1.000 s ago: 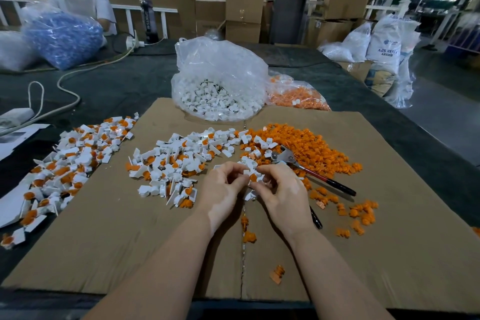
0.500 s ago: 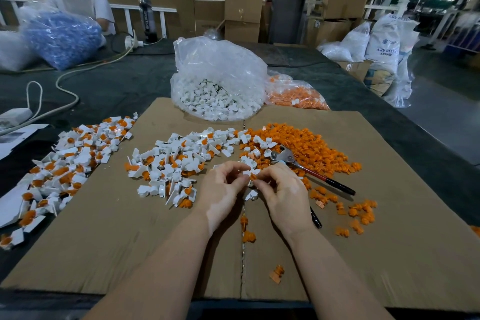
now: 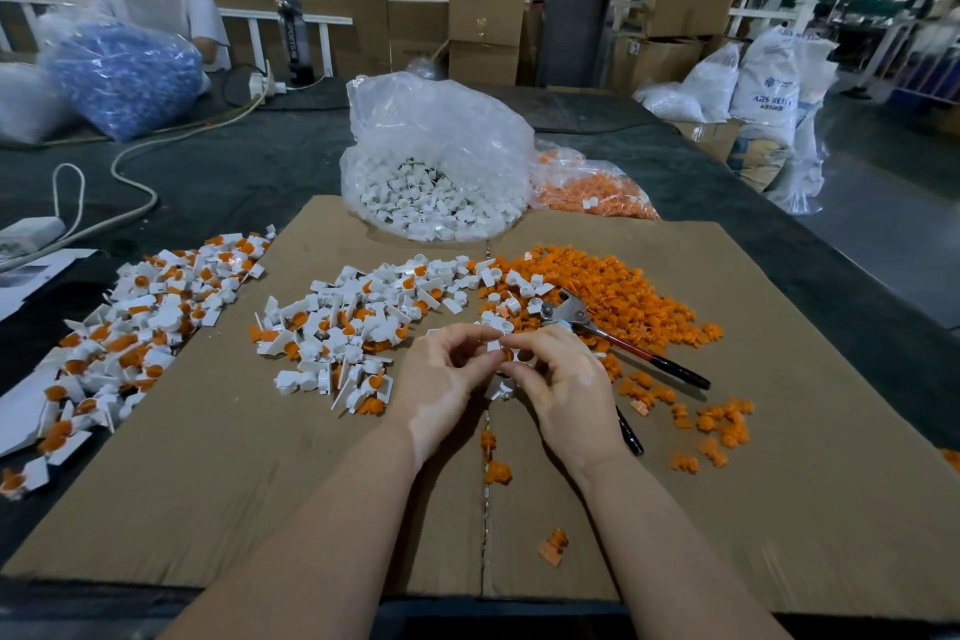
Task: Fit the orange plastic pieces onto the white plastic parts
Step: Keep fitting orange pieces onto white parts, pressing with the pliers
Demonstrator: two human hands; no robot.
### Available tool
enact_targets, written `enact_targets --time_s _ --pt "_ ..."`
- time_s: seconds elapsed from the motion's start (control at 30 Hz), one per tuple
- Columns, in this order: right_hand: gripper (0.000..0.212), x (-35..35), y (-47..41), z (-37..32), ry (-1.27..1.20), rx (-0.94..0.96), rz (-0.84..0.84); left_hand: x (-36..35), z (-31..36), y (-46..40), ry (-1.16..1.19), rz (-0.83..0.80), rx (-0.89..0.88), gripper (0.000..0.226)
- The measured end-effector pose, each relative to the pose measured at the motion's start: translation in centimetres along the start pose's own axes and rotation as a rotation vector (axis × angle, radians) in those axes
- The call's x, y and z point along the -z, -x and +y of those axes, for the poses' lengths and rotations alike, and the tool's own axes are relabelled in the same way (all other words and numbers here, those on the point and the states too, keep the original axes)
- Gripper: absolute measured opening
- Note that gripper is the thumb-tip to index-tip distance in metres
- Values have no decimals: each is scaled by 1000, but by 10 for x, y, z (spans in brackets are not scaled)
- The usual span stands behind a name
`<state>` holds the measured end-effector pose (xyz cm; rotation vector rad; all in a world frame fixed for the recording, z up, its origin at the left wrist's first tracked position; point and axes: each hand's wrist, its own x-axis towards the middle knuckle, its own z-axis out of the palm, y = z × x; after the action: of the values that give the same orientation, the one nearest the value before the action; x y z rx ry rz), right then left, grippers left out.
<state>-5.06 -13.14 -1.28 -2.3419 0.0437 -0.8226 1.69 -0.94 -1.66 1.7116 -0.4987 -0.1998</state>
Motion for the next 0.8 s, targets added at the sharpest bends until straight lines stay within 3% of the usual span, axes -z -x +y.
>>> enact_targets --time_s 0.63,0.8 --pt "26 -2 0 1 51 -15 -7 -1 0 -1 -40 22 -14 16" --pt "31 -1 0 0 131 -57 82 -2 -2 -3 1 40 19 16"
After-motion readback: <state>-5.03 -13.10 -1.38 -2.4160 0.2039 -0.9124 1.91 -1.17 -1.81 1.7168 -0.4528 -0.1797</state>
